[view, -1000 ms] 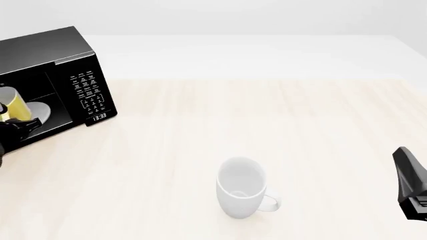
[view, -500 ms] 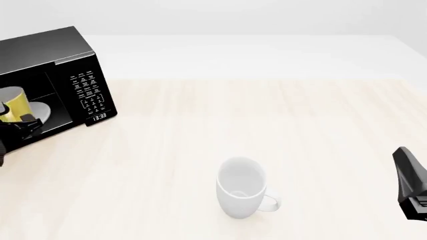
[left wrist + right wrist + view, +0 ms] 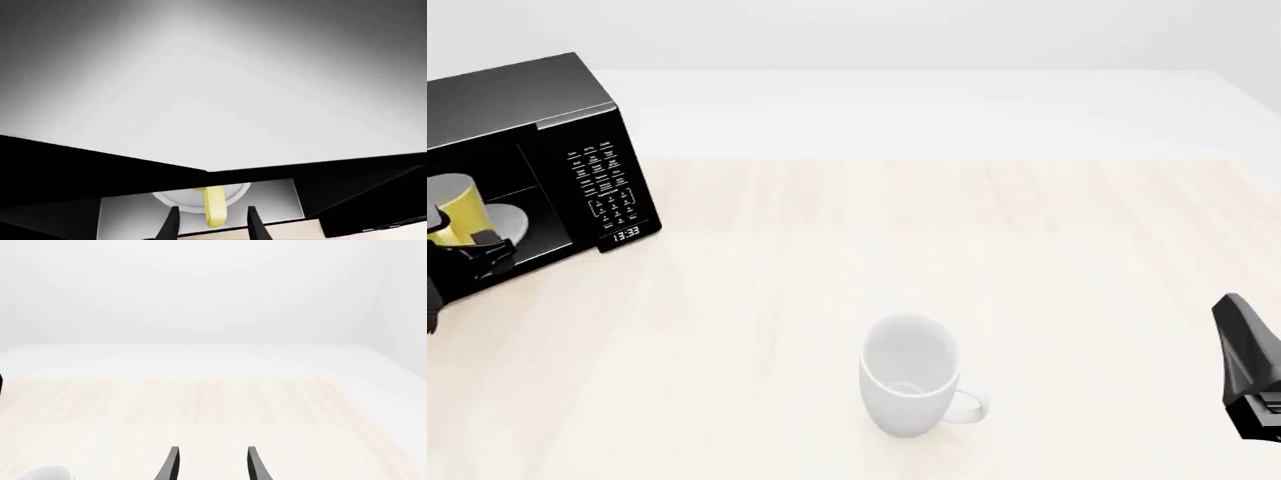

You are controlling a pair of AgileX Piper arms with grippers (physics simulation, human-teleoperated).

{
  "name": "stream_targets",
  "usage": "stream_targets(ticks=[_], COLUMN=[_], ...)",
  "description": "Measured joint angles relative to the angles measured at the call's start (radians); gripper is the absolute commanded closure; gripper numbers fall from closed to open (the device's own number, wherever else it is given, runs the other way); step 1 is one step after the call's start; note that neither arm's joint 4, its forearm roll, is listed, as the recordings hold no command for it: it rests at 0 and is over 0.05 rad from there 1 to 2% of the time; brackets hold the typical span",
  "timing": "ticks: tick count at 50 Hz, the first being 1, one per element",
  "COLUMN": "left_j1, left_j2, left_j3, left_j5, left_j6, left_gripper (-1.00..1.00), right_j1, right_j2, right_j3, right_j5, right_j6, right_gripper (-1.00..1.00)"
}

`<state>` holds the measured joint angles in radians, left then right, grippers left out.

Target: Put the yellow and white mug in the microwave and close it.

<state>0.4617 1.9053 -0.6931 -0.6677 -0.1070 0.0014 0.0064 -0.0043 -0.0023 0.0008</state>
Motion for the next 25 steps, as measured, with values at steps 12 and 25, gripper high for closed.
stream_targets(ticks=[12, 25], left_j1=[0.005, 0.008], left_j2=[-0.026, -0.075], left_j3=[0.037, 0.081], left_j5=[-0.012, -0.012], left_j6=[0.009, 0.016], left_gripper=[-1.0, -1.0], right_j1=[0.0, 0.0], right_j2=[0.0, 0.0], right_j3=[0.0, 0.0], right_j5=[0.0, 0.0], right_j6=[0.0, 0.0], right_gripper=[-1.0, -1.0])
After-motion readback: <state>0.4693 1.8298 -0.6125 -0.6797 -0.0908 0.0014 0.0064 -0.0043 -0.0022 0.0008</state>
